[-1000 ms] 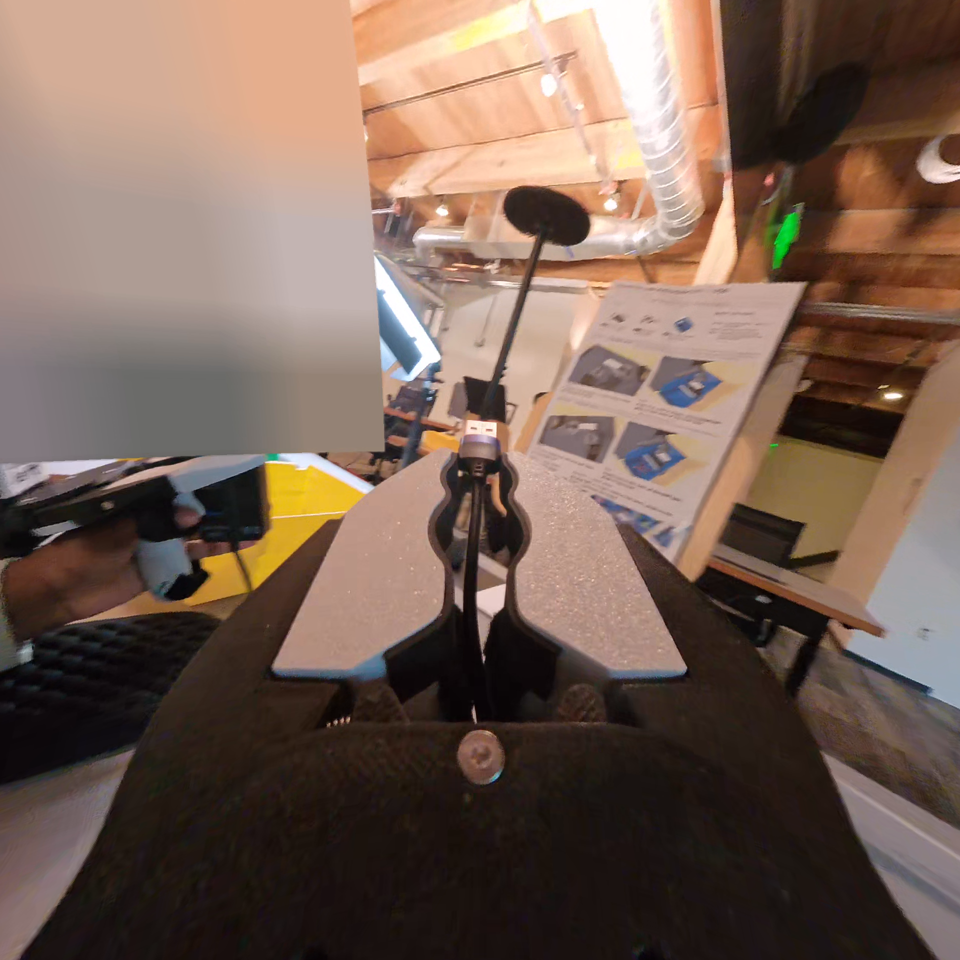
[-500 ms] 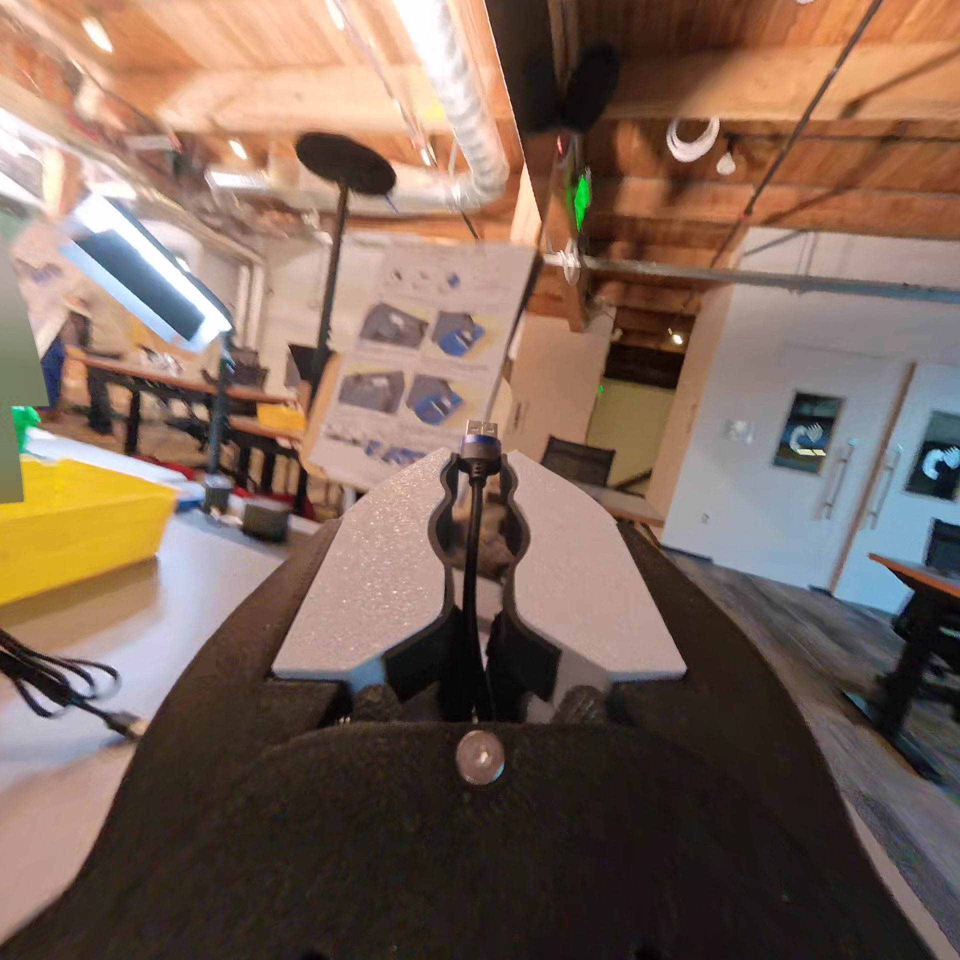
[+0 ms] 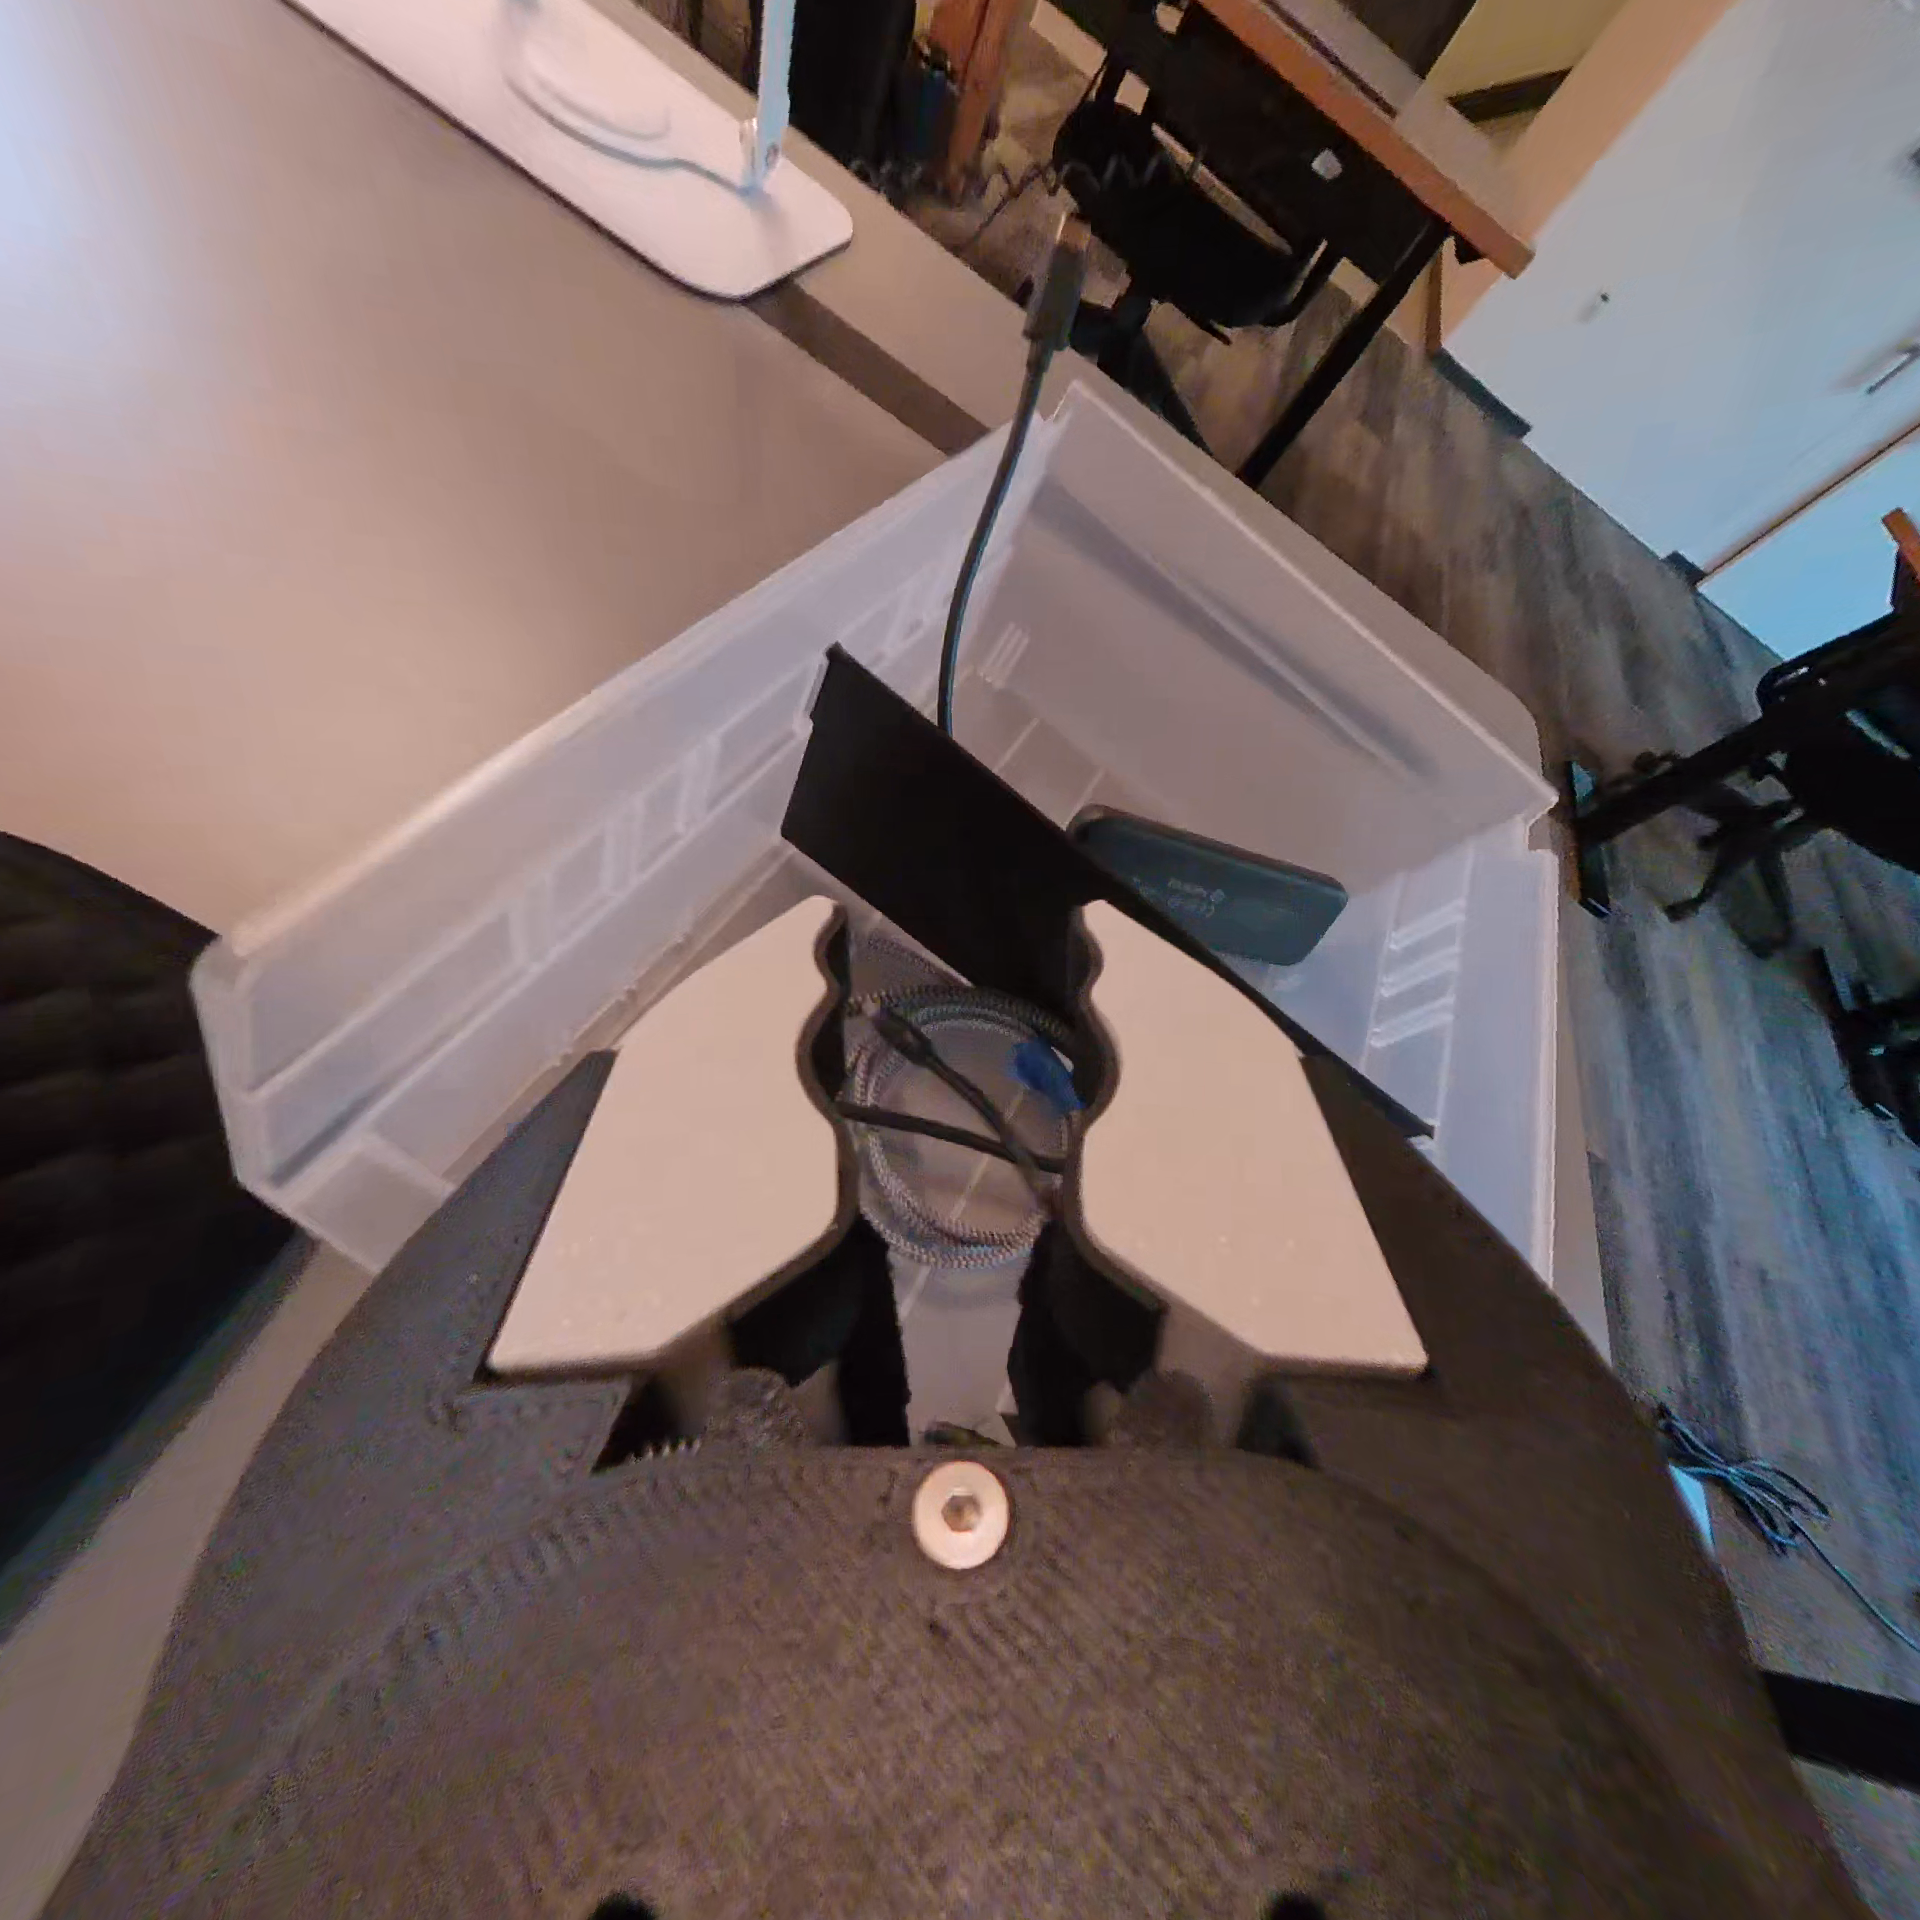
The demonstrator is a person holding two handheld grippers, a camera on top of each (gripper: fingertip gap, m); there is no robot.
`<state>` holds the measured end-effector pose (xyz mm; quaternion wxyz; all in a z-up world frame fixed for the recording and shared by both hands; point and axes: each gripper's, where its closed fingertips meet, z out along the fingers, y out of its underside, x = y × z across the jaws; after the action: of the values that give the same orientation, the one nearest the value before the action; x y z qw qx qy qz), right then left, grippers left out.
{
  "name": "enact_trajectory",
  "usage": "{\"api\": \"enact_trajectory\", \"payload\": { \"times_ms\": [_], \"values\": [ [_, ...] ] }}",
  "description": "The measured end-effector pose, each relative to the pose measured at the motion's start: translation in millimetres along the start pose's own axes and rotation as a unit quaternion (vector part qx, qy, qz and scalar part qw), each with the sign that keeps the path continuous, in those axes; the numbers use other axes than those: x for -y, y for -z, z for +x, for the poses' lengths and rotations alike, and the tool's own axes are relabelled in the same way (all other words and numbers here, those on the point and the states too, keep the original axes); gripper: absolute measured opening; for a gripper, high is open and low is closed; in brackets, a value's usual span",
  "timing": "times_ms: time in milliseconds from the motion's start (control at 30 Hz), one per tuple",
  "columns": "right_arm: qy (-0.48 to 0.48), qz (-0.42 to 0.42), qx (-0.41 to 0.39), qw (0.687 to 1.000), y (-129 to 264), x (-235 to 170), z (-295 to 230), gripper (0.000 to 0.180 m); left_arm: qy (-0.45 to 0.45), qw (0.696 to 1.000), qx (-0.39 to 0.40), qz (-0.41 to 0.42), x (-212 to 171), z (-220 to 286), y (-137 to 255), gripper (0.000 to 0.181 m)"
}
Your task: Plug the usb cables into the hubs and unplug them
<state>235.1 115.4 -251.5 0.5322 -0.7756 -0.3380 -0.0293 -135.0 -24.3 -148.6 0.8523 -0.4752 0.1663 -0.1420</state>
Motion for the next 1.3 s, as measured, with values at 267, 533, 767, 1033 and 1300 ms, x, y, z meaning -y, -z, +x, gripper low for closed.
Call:
{"api": "enact_trajectory", "payload": {
  "times_ms": [267,533,767,1033,1300],
  "values": [
    [-0.084,0.230,-0.048,0.968,67,91,-8,0.053,-0.002,1.000,-0.014,-0.015,-5,6,-2,0.027],
    [0.123,0.390,0.189,0.893,128,194,-192,0.084,-0.147,0.987,-0.011,-0.071,-23,18,-8,0.026],
    [0.443,0.371,0.047,0.815,119,213,-263,0.089,-0.412,0.906,-0.003,-0.096,-37,39,-12,0.026],
    [0.661,0.291,0.007,0.692,112,180,-277,0.053,-0.492,0.865,-0.061,-0.076,-46,70,-12,0.027],
    [0.652,0.253,-0.023,0.714,101,170,-262,0.027,-0.503,0.860,-0.072,-0.058,-45,77,-12,0.029]
  ]
}}
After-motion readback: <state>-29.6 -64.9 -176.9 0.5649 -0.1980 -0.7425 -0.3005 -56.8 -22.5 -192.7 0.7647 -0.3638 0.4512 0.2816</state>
